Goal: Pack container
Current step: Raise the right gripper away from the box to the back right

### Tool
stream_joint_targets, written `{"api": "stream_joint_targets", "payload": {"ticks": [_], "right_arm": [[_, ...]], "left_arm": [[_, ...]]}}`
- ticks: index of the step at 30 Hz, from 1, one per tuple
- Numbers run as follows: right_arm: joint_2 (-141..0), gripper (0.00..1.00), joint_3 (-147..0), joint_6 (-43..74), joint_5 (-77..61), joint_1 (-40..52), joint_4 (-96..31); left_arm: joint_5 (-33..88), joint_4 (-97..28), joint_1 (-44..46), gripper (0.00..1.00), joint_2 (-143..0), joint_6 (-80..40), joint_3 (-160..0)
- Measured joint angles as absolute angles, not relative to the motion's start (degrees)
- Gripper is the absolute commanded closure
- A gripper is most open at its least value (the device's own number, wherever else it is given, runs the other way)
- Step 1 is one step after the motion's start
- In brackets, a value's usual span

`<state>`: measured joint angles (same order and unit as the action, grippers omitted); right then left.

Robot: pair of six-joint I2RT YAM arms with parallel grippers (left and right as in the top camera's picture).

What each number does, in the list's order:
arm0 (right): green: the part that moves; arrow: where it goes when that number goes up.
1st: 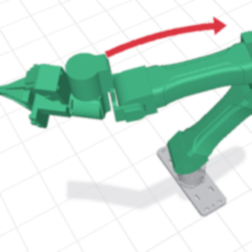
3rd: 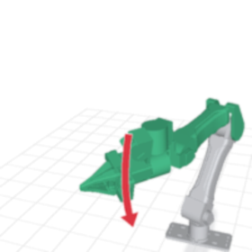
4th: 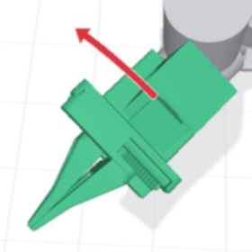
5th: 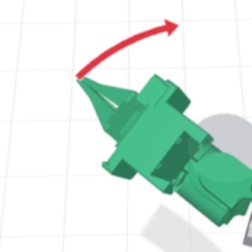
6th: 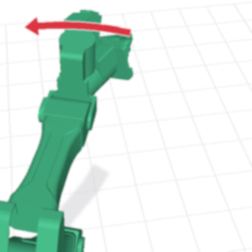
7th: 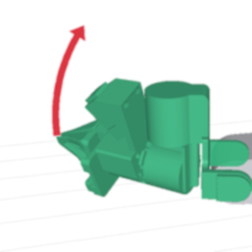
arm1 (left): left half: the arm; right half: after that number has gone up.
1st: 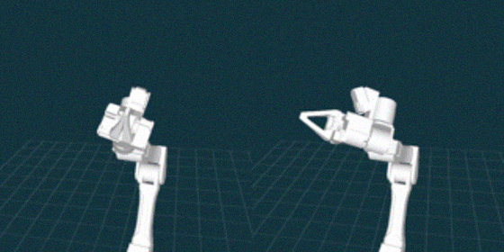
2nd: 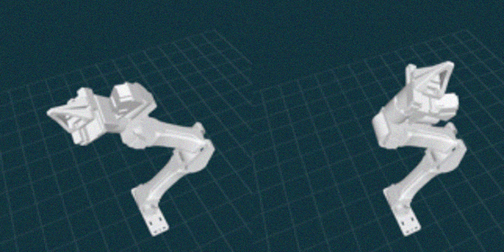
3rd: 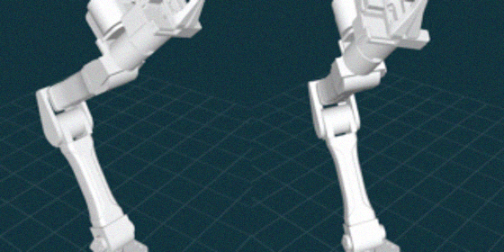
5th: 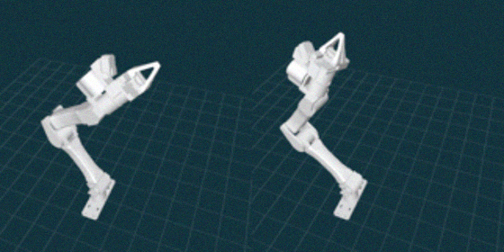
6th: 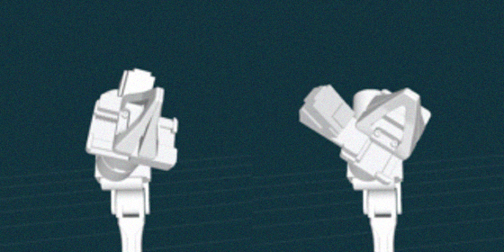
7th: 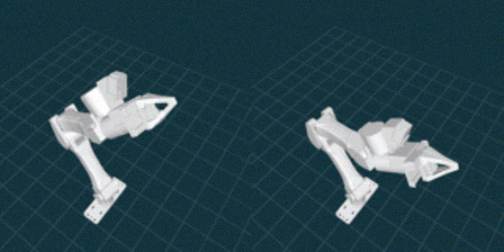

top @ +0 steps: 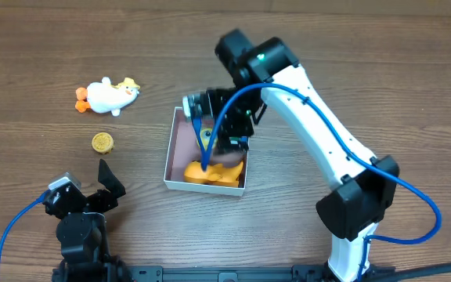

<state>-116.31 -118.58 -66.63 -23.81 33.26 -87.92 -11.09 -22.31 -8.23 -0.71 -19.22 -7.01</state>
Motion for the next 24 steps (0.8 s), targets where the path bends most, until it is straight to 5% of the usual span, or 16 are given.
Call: {"api": "stream_joint_targets", "payload": {"ticks": [7, 13, 24], "right_arm": [[-116.33, 0.0, -121.14, -32.8, -1.32, 27.9, -76.25], [-116.33, 0.0, -121.14, -2.98, 3.53, 14.9, -74.98], [-116.31, 0.0, -121.14, 8.36, -2.59, -1.21, -76.38]], "left_arm": [[-11.09, -22.31, -8.23, 0.0, -0.71, -19.22, -7.01], [-11.09, -22.31, -8.23, 0.0, -0.71, -19.22, -6.98], [-11.09, -22.31, -8.23, 0.0, -0.71, -19.22, -7.01]]}}
